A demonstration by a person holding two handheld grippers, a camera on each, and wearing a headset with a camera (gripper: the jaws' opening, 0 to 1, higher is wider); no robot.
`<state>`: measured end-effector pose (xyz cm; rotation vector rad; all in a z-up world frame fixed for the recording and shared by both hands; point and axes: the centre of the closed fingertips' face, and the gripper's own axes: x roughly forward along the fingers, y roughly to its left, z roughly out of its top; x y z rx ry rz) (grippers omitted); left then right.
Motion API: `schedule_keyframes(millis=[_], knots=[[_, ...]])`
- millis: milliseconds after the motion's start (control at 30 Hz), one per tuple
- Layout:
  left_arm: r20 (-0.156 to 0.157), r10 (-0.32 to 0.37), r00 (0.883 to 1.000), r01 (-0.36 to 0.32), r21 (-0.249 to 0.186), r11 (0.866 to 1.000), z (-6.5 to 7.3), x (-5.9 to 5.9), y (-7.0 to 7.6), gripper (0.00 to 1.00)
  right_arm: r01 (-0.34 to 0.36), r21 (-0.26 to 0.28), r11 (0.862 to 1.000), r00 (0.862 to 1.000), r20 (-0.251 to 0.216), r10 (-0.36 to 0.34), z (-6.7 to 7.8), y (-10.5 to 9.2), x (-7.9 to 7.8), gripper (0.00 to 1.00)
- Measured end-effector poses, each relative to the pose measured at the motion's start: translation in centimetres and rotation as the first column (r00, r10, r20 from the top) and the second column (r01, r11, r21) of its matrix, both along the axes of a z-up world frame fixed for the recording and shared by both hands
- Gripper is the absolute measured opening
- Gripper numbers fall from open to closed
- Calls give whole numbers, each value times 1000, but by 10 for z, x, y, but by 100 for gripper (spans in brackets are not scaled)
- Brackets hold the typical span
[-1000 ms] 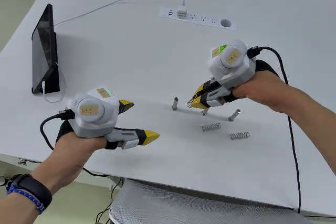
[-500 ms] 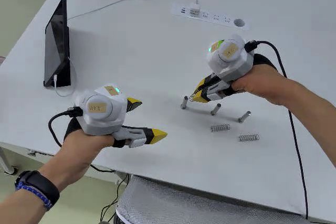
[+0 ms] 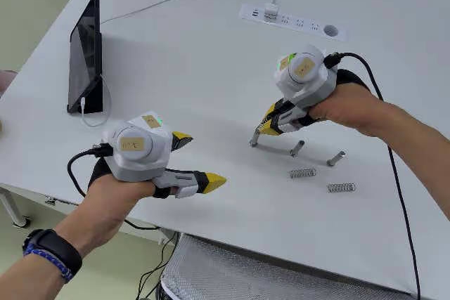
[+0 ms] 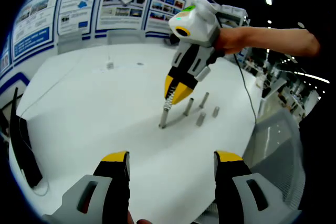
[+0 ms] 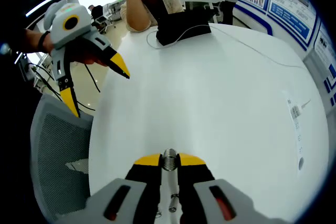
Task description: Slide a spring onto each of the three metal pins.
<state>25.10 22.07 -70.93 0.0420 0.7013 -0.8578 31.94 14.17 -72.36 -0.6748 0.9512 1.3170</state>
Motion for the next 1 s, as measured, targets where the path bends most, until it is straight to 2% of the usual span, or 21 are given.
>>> schedule_keyframes(millis=[367,633,1000], knots=[[-6,9,1000,-9,-5,1000,0,-2,1,66,-44,-37,998,999,8,44,-9,1,-1,13],[-7,14,1000,-14,-8,1000,3,-3,1,66,-63,-46,997,998,8,63,-16,5,-1,13],[-9,22,1000,-22,-8,1000,3,-3,3,65,-103,-75,992,994,20,105,-30,9,-2,13]])
